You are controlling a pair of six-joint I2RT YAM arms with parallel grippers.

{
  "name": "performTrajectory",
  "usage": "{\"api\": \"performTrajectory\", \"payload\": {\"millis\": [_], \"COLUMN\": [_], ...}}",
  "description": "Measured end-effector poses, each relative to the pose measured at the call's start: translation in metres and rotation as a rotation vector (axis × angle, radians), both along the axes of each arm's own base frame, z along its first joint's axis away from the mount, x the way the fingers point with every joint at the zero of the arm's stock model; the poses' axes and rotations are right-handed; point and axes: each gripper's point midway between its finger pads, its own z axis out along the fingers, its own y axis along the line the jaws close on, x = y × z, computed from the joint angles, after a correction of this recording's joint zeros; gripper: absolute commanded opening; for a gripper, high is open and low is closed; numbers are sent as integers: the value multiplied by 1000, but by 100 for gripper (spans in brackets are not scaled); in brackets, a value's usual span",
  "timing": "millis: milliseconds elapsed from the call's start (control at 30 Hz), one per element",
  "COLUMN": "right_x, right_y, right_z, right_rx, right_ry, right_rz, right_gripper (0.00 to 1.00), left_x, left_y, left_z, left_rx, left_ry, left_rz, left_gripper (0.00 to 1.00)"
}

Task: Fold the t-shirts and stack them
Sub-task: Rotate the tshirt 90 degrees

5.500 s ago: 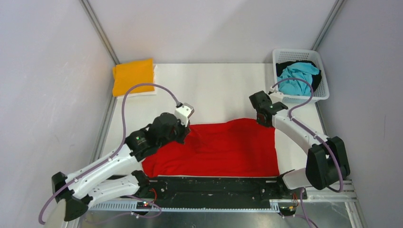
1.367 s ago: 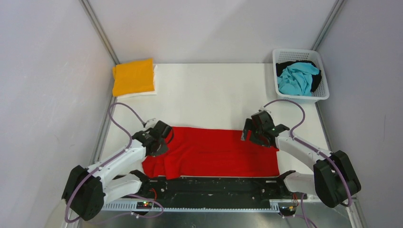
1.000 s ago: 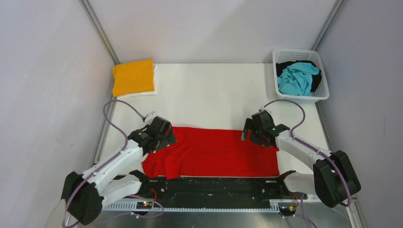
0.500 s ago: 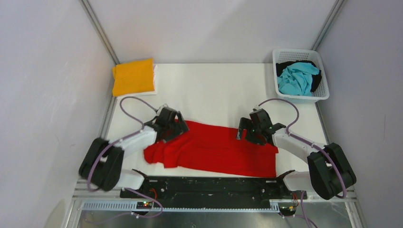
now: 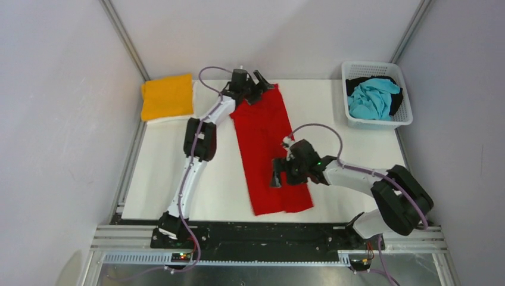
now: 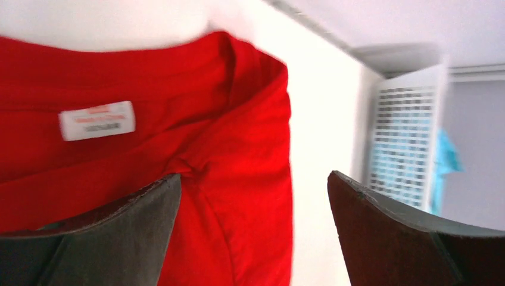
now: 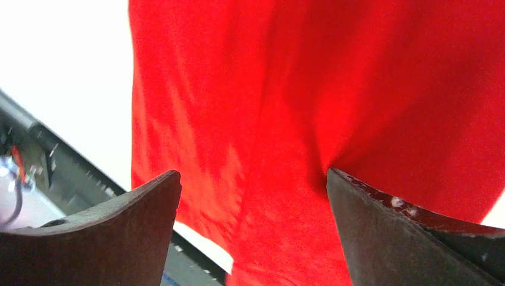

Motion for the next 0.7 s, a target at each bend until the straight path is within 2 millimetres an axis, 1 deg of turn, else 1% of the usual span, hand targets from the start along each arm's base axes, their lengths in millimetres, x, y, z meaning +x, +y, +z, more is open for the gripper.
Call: {"api": "performTrajectory", "payload": {"millis": [67, 100, 167, 233, 300, 433, 533, 600, 633, 667, 700], "right_x": [-15, -22, -31, -40, -46, -60, -75, -81, -83, -84, -85], "right_y": [28, 44, 63, 77, 84, 84, 73, 66, 64, 61, 59], "right_z": [2, 3, 5, 6, 8, 10, 14, 26, 36, 46, 59], "right_rx": [54, 81, 116, 138, 145, 131, 94, 91, 102, 118, 141], "right_ry": [4, 5, 13, 19, 16, 16, 19, -8, -36, -64, -99], "right_rz": [117, 179, 251, 310, 350, 397, 410, 408, 402, 395, 384], "right_gripper": [97, 97, 97, 97, 97, 98, 99, 99, 99, 99, 99], "left_x": [17, 18, 15, 11, 9, 8, 13, 12, 11, 8, 1], "left_y": [-24, -31, -43, -52, -59, -67, -66, -61, -59, -56, -51], "left_z": [2, 4, 4, 3, 5, 13, 23, 28, 34, 42, 54], "left_rx": [-104, -137, -181, -200, -216, -232, -234, -213, -196, -179, -154], "left_ry": [-29, -31, -13, -12, -14, -20, -53, -61, -67, -72, -77], "left_rz": [-21, -26, -21, -16, -15, -12, -5, -10, -16, -22, -34], "left_gripper": [100, 100, 100, 100, 100, 100, 100, 100, 100, 100, 100]}}
